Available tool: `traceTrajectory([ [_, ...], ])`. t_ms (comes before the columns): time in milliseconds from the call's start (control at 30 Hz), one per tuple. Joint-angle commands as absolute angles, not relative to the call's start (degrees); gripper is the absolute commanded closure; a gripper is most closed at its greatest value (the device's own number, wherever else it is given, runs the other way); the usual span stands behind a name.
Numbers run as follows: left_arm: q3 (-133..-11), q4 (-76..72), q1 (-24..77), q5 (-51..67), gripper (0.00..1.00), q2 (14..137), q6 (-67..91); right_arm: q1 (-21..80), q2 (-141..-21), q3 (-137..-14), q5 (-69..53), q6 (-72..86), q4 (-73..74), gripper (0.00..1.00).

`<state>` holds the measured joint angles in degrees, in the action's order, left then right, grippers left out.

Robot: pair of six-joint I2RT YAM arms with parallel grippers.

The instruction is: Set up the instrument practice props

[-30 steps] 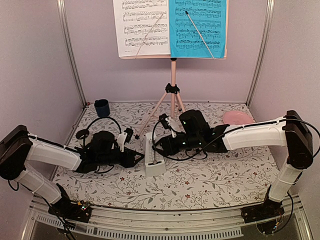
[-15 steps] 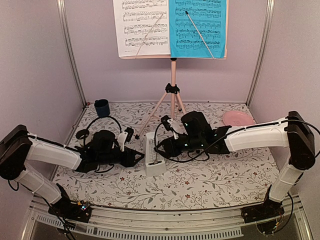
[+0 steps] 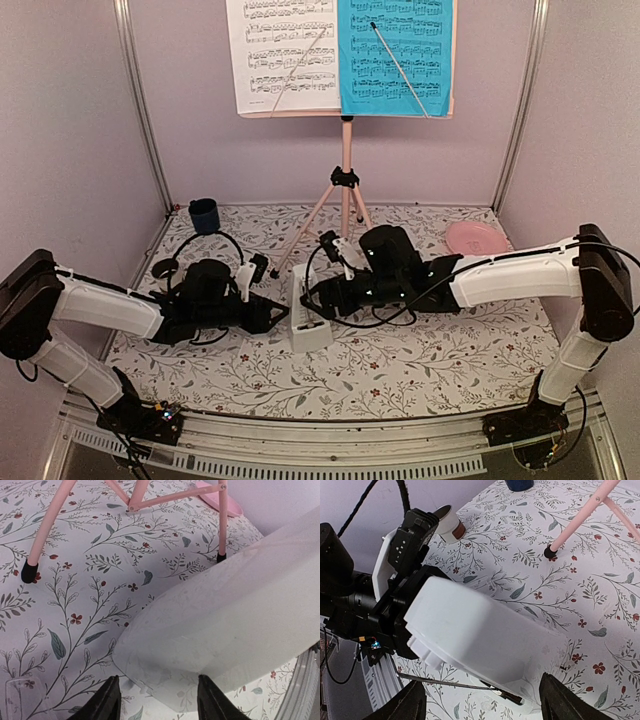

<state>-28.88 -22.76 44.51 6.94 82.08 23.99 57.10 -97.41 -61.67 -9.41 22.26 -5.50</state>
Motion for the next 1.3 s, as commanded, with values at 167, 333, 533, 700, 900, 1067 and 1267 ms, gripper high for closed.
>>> traceTrajectory([
  [167, -30.0, -22.9, 45.2, 6.5, 0.46, 81.8, 23.1, 57.5, -95.6, -63.4, -2.4, 24.0, -3.4, 0.21],
  [333, -30.1, -22.8, 45.2, 6.4, 0.46, 81.7, 23.0, 57.3, -94.3, -62.8, 0.4, 24.4, -2.5, 0.24],
  [533, -30.2, -22.1, 45.2, 6.0, 0.46, 81.3, 22.5, 55.9, -91.9, -60.7, 1.0, 24.6, -2.3, 0.26],
  [700, -30.2, -21.5, 45.1, 5.3, 0.45, 81.0, 21.9, 54.1, -90.0, -58.3, 0.6, 24.4, -2.1, 0.26],
  [900, -30.4, -20.4, 44.7, 4.8, 0.45, 79.8, 21.4, 51.0, -88.1, -54.5, -0.3, 23.9, -1.9, 0.26],
  [1067, -30.1, -18.5, 42.7, 5.2, 0.44, 76.9, 21.1, 46.3, -85.3, -50.4, -1.1, 23.0, -0.2, 0.26],
  [1267, -28.6, -14.0, 35.4, 6.7, 0.43, 69.1, 20.6, 36.5, -73.7, -45.7, -4.5, 21.4, 1.8, 0.23],
])
